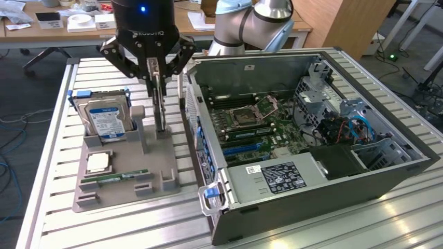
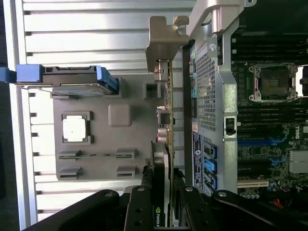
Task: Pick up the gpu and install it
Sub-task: 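Pick up the gpu and move the gpu toward the slot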
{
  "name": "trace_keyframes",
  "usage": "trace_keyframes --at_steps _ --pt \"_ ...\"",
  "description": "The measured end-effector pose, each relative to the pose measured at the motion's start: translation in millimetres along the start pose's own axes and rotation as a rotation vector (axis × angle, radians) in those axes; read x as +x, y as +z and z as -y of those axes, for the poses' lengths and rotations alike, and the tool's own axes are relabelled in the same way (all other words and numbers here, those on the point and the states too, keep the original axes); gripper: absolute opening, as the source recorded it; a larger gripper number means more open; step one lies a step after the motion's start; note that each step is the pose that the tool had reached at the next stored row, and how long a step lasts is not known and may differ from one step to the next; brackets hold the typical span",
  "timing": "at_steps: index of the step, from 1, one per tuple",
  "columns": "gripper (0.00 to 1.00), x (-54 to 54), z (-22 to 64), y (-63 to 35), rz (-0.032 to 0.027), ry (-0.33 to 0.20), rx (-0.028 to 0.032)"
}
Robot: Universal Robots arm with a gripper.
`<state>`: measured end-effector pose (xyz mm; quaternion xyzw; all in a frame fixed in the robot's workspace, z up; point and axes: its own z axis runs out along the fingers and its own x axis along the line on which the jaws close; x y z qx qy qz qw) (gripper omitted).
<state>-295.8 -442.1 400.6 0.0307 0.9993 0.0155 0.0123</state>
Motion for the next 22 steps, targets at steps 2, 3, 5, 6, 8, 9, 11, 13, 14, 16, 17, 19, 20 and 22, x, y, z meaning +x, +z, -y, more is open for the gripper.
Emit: trace_keyframes --at_steps 2,3,5,6,8,9,11,13,14,16,17,19,20,22 --pt "0.27 -0.1 -0.2 -4.6 0.0000 0.000 0.0000" --pt "0.27 -0.2 -0.2 -6.8 0.0000 0.000 0.0000" --pt "0.27 -0.3 -0.3 -10.4 0.0000 0.000 0.0000" --pt "0.27 -0.3 -0.4 -12.0 0.0000 0.000 0.0000" --pt "0.27 -0.3 -0.5 -15.2 0.0000 0.000 0.0000" --pt "0.27 -0.4 -0.6 -16.9 0.0000 0.000 0.0000" --pt "0.27 -0.5 -0.6 -19.8 0.0001 0.000 -0.0001" --pt "0.27 -0.5 -0.7 -22.6 0.0000 0.000 -0.0001" --pt "0.27 -0.6 -0.8 -24.2 0.0000 0.000 0.0000" --pt "0.27 -0.6 -0.8 -27.1 0.0001 0.000 -0.0001" --pt "0.27 -0.6 -0.9 -27.6 0.0001 0.000 -0.0001" --pt "0.27 -0.7 -0.9 -27.7 0.0001 0.000 -0.0001" --pt "0.27 -0.7 -0.9 -27.7 0.0000 0.000 0.0000" --pt "0.27 -0.7 -0.9 -27.7 0.0000 0.000 0.0000"
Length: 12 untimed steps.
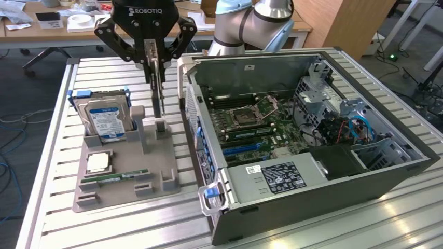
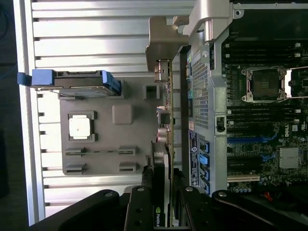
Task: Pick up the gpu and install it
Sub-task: 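Pick up the gpu and move the gpu toward the slot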
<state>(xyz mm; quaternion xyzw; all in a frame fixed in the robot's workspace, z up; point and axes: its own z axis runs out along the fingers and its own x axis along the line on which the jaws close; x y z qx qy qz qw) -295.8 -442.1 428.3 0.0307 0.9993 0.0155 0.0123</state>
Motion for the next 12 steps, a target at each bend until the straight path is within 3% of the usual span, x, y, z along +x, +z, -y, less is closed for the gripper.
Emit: trace_keyframes --at_steps 12 --pt "0.27 -5.9 -0.4 0.2 0.0000 0.000 0.0000"
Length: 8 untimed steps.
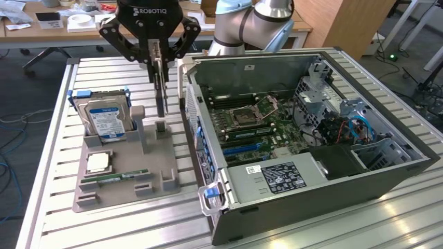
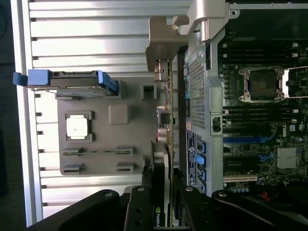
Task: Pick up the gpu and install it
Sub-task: 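Pick up the gpu and move the gpu toward the slot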
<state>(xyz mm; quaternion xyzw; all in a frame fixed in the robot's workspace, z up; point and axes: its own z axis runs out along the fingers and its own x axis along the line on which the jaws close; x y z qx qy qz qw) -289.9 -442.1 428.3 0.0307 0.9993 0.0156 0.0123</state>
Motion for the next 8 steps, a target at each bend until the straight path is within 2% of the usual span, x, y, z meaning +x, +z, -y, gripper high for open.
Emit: trace_keyframes --at_steps 8 --pt "0.27 -6.1 -0.4 0.2 0.0000 0.000 0.0001"
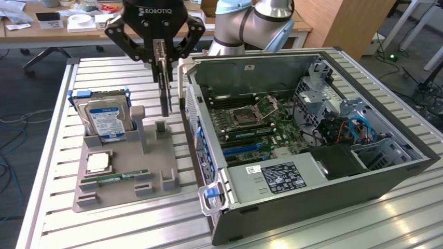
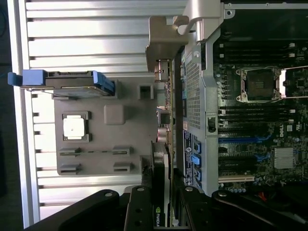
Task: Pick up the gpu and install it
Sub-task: 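Pick up the gpu and move the gpu toward the slot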
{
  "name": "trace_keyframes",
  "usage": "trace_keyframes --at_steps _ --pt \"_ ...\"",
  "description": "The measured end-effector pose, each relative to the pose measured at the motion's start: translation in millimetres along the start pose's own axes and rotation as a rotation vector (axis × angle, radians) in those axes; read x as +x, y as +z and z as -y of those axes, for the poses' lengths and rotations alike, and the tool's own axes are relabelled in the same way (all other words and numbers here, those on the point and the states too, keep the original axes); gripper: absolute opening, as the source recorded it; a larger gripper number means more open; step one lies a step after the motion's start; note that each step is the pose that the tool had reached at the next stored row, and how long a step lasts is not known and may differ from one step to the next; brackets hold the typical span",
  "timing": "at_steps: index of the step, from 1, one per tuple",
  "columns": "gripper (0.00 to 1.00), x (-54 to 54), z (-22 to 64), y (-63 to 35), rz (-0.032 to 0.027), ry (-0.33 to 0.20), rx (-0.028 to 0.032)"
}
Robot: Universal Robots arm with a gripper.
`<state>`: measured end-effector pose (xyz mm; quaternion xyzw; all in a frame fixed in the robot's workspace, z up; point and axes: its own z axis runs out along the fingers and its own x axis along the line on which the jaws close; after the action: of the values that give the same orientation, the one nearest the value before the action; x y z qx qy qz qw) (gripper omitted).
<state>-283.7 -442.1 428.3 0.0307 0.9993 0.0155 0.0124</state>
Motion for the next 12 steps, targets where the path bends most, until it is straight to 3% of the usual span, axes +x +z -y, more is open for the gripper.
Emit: trace_keyframes --at_steps 12 --pt "0.27 -10.3 -0.6 0.2 -0.0001 0.000 0.0000"
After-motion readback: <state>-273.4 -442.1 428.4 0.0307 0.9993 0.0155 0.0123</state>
